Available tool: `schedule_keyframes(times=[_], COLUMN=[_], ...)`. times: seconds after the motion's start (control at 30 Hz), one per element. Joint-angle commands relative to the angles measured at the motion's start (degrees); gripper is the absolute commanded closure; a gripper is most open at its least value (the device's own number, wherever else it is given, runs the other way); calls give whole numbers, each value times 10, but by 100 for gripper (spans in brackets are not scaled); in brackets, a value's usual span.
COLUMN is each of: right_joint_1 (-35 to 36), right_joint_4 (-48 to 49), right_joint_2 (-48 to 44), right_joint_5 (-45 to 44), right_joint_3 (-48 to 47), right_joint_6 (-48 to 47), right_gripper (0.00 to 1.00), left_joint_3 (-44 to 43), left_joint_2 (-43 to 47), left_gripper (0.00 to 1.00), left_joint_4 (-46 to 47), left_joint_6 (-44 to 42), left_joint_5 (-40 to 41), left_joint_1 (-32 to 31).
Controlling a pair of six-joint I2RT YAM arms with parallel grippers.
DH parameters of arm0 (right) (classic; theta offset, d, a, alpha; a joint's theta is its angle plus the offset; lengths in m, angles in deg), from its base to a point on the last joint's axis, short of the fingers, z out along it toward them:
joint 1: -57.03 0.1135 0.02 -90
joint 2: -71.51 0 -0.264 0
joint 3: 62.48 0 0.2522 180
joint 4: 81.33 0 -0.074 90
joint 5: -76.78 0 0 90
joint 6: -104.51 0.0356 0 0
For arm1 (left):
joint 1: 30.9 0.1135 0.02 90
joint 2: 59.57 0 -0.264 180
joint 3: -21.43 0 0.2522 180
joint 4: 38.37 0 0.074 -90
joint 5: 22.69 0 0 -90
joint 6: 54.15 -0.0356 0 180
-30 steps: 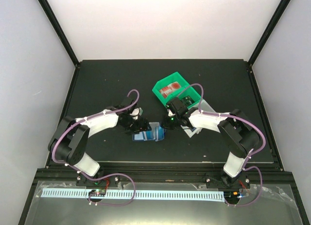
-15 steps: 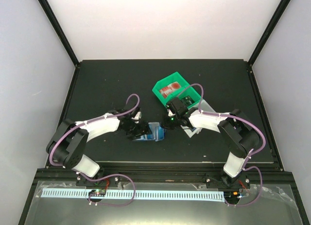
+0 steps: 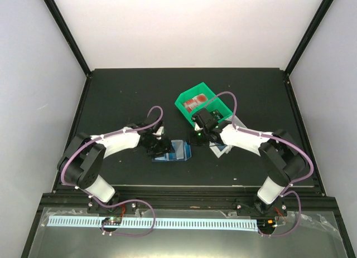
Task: Put the credit cards into the card holder
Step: Insert the credit card into the card holder.
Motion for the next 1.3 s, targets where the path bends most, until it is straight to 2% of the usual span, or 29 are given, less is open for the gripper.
schedule_keyframes(times=[0.0, 0.3, 0.7, 1.03, 1.27], right_joint_1=[-2, -2, -2, -2, -2], right_joint_4=[-44, -52, -54, -75, -153], right_joint_2=[-31, -40, -43, -63, -74], right_joint_5=[-48, -61, -69, -113, -181], right_joint_3=[-21, -16, -12, -14, -22], right_joint_6=[-21, -22, -22, -31, -81], right_gripper=[99, 99, 99, 99, 99], left_joint_3=[-19, -55, -99, -129, -96], left_joint_2=[-18, -29, -56, -86, -34], left_gripper=[41, 47, 48, 48, 39], left_joint_4=[1, -33, -40, -68, -82], left_joint_6=[-24, -37, -46, -42, -28], left_joint_5=[-4, 28, 33, 57, 91], left_joint_1=[-10, -37, -59, -80, -84])
